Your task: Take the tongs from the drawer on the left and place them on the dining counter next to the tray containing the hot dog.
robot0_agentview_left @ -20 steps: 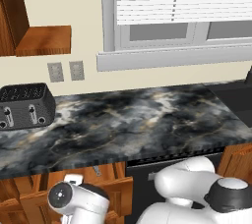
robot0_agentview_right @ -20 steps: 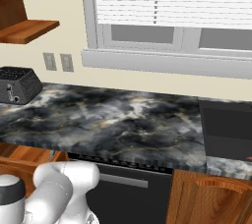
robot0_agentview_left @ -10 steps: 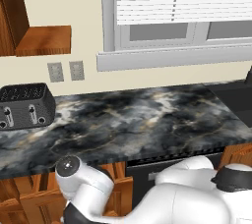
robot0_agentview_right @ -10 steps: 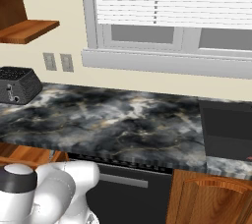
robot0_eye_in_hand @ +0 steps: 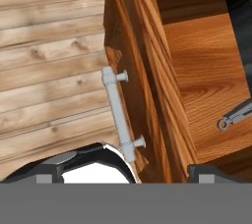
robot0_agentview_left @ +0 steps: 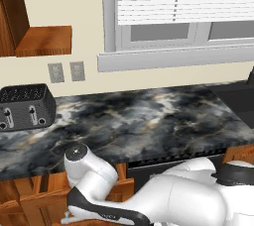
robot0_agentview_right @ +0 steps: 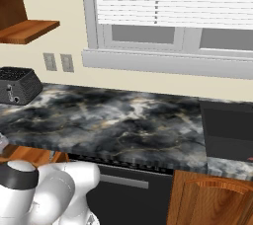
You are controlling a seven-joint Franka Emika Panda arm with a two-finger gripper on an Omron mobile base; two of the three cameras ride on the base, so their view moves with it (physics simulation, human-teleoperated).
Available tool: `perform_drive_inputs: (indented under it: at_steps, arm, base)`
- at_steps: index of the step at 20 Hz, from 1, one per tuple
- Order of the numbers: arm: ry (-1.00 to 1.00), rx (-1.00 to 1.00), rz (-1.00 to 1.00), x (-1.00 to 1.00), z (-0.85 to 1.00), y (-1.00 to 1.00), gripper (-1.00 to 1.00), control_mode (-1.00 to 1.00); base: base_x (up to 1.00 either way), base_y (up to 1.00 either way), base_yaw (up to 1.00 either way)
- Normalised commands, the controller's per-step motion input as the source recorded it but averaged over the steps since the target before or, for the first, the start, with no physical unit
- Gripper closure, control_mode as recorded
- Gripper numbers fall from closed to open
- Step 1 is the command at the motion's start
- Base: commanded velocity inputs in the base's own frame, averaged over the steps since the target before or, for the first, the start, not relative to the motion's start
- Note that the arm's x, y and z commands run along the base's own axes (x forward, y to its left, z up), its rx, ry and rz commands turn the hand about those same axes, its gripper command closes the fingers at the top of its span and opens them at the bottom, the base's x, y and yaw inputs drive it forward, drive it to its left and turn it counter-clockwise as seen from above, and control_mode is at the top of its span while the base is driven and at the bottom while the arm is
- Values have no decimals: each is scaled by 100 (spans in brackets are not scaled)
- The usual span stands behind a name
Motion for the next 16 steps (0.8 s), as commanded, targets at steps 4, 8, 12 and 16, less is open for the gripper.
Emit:
perform_drive_inputs:
  at_steps: [4,8,12,16]
  arm:
    - [9,0,0,25,0,-2,-100,-100]
    - [18,1,0,6,0,0,-100,-100]
    - [17,1,0,15,-4,0,-100,-100]
    - [5,0,0,11,-16,0,-100,-100]
  base:
    - [0,0,0]
    - [0,0,0]
    - [0,0,0]
    - [0,0,0]
